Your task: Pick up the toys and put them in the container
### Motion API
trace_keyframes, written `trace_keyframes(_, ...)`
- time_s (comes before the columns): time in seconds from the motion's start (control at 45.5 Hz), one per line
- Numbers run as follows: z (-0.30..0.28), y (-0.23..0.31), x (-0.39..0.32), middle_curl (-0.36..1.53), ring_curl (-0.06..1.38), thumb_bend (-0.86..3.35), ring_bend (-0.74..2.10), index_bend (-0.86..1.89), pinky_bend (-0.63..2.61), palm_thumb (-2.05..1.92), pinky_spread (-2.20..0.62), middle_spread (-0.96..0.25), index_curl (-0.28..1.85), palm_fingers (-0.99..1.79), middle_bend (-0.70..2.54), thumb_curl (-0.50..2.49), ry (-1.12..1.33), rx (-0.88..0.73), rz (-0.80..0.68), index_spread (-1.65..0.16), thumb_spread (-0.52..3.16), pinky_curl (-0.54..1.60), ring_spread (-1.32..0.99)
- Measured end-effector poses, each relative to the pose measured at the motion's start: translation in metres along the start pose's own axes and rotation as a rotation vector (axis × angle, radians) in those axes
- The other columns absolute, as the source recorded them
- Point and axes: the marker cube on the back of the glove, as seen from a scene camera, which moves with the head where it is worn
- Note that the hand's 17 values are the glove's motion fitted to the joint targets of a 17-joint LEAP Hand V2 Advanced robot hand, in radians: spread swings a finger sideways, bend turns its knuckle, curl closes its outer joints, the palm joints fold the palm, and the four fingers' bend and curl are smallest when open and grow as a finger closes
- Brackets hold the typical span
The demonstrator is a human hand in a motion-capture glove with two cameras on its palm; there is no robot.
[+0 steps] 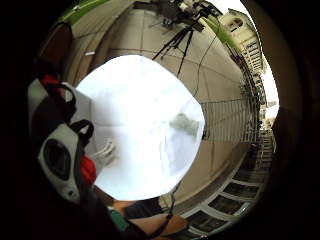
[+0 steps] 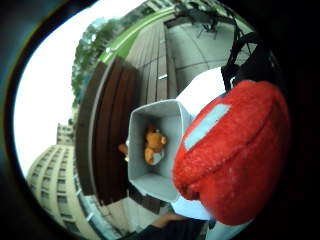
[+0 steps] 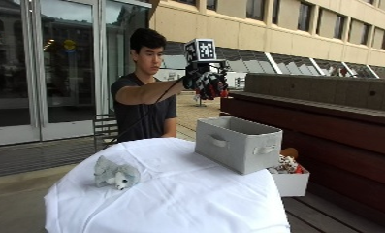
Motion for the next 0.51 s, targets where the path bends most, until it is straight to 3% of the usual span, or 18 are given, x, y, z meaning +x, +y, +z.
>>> trace_keyframes(0.352,0.012,0.038,-0.136,0.47,0.44,0.33,1.09,0.34,1.02,0.66,-0.47,-0.42,0.66,0.93,0.55,0.98,-0.017,-0.02,-0.197,-0.36,0.61,0.38,-0.44)
trace_keyframes(0.506,0.033,0.045,-0.151,0.48,0.44,0.31,1.07,0.25,1.02,0.65,-0.47,-0.42,0.71,0.89,0.49,1.0,-0.101,-0.162,-0.239,-0.38,0.63,0.38,-0.45)
